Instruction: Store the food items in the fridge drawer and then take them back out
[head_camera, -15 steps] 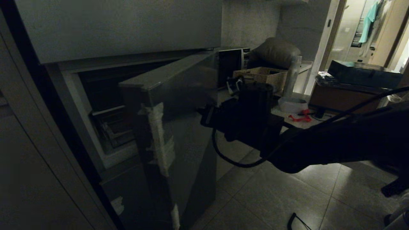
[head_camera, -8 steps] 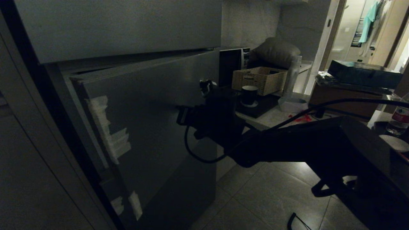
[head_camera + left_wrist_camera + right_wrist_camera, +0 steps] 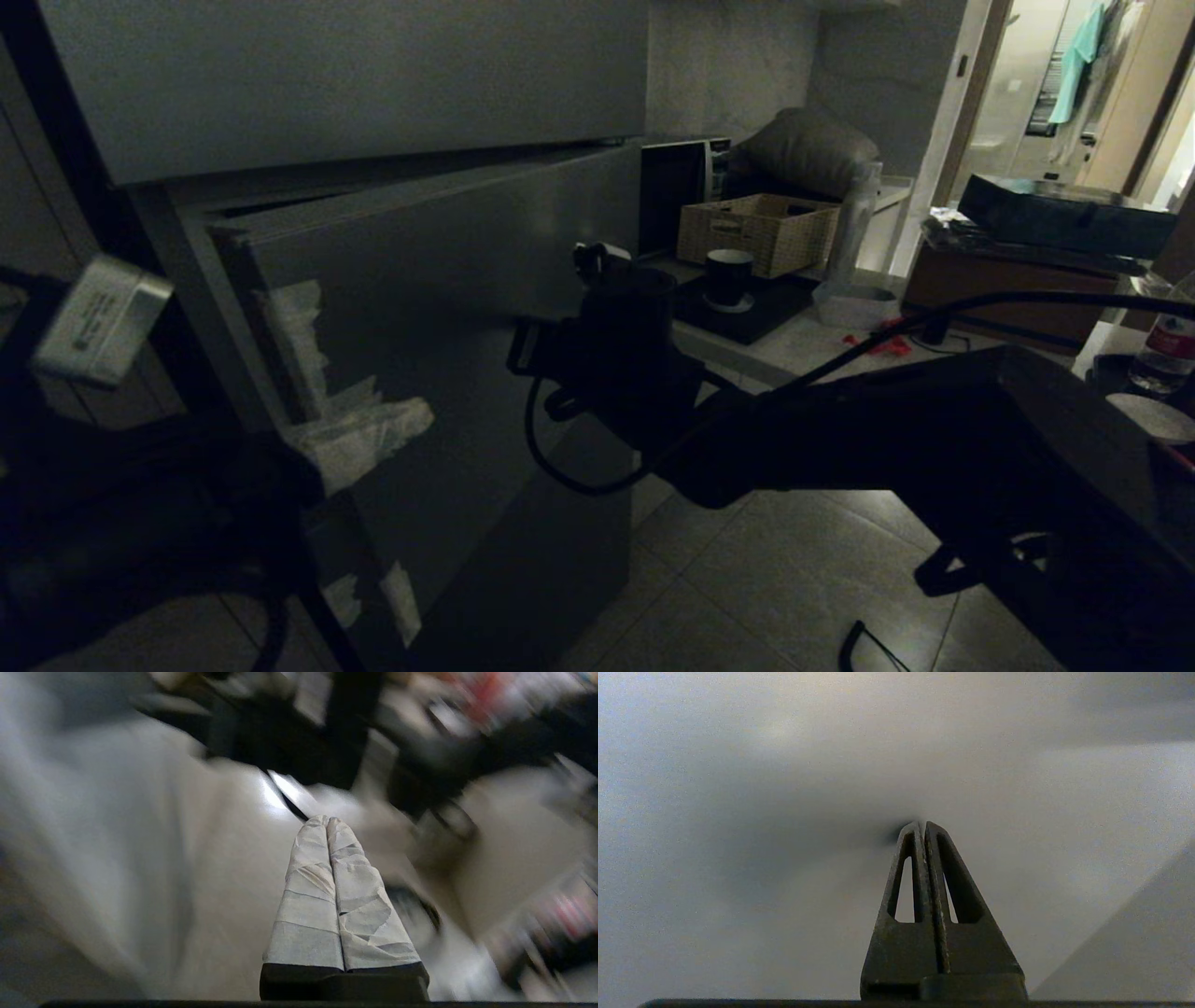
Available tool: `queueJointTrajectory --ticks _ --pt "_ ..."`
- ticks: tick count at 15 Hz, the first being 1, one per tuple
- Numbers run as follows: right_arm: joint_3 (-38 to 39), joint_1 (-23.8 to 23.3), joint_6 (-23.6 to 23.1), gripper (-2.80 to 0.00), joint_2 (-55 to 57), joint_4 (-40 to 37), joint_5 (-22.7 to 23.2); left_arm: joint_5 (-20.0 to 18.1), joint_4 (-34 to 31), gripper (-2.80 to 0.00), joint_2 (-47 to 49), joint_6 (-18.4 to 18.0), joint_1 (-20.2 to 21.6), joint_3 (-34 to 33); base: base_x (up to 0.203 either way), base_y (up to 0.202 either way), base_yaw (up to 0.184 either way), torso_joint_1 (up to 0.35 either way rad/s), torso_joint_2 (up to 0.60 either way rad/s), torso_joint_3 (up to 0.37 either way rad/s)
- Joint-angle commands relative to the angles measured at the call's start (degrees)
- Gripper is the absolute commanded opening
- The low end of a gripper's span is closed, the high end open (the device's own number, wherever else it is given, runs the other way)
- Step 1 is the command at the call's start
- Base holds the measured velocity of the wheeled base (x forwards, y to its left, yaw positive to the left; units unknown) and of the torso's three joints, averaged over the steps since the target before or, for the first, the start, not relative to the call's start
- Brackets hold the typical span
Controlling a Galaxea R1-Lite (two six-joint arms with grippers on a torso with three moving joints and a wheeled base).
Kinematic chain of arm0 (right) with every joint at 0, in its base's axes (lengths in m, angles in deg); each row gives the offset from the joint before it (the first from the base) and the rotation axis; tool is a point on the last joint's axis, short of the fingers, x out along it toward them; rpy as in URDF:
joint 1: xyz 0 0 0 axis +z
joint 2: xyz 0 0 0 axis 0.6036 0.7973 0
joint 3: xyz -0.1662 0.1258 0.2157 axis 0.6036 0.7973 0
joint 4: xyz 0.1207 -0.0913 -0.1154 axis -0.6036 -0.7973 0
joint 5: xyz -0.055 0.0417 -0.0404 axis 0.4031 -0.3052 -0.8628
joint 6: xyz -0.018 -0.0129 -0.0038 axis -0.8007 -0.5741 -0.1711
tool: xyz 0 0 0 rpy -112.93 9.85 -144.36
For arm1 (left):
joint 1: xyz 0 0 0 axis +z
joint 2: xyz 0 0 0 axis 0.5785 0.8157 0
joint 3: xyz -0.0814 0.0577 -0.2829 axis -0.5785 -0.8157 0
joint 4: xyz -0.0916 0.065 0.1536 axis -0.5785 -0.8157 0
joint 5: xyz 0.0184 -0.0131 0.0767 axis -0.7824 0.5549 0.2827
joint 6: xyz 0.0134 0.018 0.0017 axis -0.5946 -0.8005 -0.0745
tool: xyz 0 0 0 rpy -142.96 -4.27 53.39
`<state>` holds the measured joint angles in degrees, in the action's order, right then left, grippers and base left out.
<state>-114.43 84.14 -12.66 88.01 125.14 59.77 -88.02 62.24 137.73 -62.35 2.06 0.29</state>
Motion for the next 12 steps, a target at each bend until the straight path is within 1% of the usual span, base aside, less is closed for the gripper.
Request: queueJointTrajectory --ticks 1,2,3,4,6,9,11,12 --pt "7.16 0.64 0.33 -2.8 -7.82 0.34 -0.24 9.46 8.16 -2.8 6.05 0.45 -2.98 -0.4 0.0 0.0 0.0 0.0 0.0 0.0" --pt "10.82 0.72 0.47 -2.8 -11.42 0.35 -0.32 13.44 11.06 -2.8 5.7 0.68 -2.86 -0.68 0.0 0.0 0.0 0.0 0.0 0.0" --pt "14.98 0.78 0.64 -2.8 -15.31 0.35 -0.36 15.41 12.55 -2.8 5.24 0.93 -2.61 -0.89 0.0 0.0 0.0 0.0 0.0 0.0" --pt "19.19 0.81 0.77 -2.8 -19.98 0.33 -0.37 18.21 12.9 -2.8 5.09 1.3 -1.61 -0.98 0.0 0.0 0.0 0.0 0.0 0.0" --pt "28.27 0.88 0.91 -2.8 -30.14 0.23 -0.41 21.24 13.82 -2.8 4.36 3.81 2.9 -1.53 0.0 0.0 0.0 0.0 0.0 0.0" --pt "40.09 0.84 0.98 -2.8 -43.25 -0.33 -0.77 22.79 14.01 -2.8 3.51 4.44 4.96 -3.05 0.0 0.0 0.0 0.0 0.0 0.0" --pt "44.29 0.82 1.0 -2.8 -51.63 -2.99 -2.25 22.95 14.01 -2.8 5.23 4.58 8.27 -2.25 0.0 0.0 0.0 0.0 0.0 0.0" --pt "45.54 0.8 0.98 -2.8 -55.53 -4.72 -2.87 22.95 14.05 -2.8 6.4 4.63 8.77 -1.46 0.0 0.0 0.0 0.0 0.0 0.0"
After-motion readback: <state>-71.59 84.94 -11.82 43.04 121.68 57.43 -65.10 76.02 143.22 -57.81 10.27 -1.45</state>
